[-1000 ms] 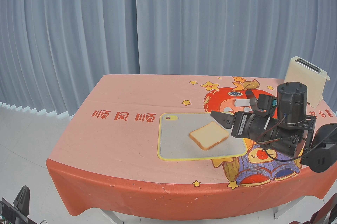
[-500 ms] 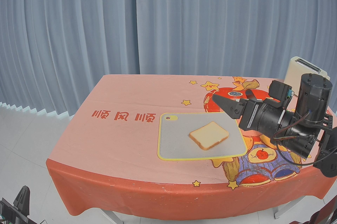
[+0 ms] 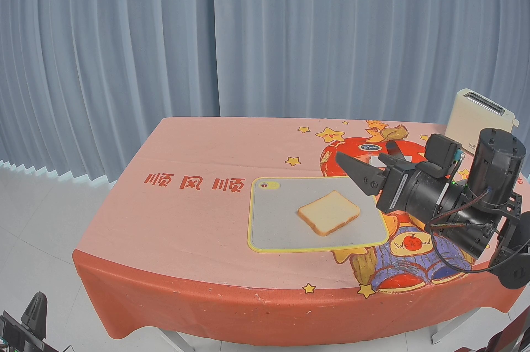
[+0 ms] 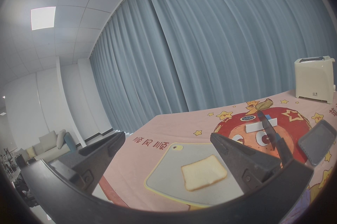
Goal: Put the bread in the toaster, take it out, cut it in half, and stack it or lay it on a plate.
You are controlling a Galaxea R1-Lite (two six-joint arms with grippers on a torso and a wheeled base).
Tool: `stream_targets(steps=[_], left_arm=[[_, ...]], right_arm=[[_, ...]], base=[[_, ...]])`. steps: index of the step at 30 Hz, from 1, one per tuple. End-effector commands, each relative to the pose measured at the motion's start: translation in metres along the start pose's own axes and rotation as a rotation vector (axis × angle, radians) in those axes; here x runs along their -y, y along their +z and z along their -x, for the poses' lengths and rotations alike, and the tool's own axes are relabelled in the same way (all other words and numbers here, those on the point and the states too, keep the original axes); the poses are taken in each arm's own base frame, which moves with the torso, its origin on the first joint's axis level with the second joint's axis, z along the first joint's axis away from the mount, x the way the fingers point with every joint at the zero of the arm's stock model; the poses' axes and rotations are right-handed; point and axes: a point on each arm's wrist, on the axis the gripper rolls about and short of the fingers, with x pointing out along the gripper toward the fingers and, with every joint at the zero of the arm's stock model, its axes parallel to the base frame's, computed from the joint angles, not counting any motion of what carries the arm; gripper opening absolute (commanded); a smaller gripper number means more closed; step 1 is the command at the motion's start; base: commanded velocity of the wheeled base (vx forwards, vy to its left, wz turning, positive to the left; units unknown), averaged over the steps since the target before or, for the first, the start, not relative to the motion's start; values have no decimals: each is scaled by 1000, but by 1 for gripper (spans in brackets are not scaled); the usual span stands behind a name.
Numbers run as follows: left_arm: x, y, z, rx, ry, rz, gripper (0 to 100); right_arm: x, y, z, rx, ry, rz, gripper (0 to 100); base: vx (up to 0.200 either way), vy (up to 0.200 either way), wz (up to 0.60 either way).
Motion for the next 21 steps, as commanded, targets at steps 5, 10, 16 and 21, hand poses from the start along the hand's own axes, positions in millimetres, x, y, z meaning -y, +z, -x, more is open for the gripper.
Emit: stream_targets(steps=[5, 10, 16, 21], left_arm=[[0, -5, -1, -15, 1, -1, 0], [0, -5, -1, -15, -1, -1, 0], [0, -5, -1, -15, -1, 0, 0], [0, -5, -1, -15, 1, 0, 0]], right_arm=[[4, -4, 0, -13, -13, -4, 100], [8, -17, 7, -66, -17, 7, 100], [5, -3, 6, 4, 3, -21, 100], [5, 4, 7, 77, 55, -113, 100]], base=[[0, 0, 0], [0, 0, 0], [0, 0, 0], [0, 0, 0]])
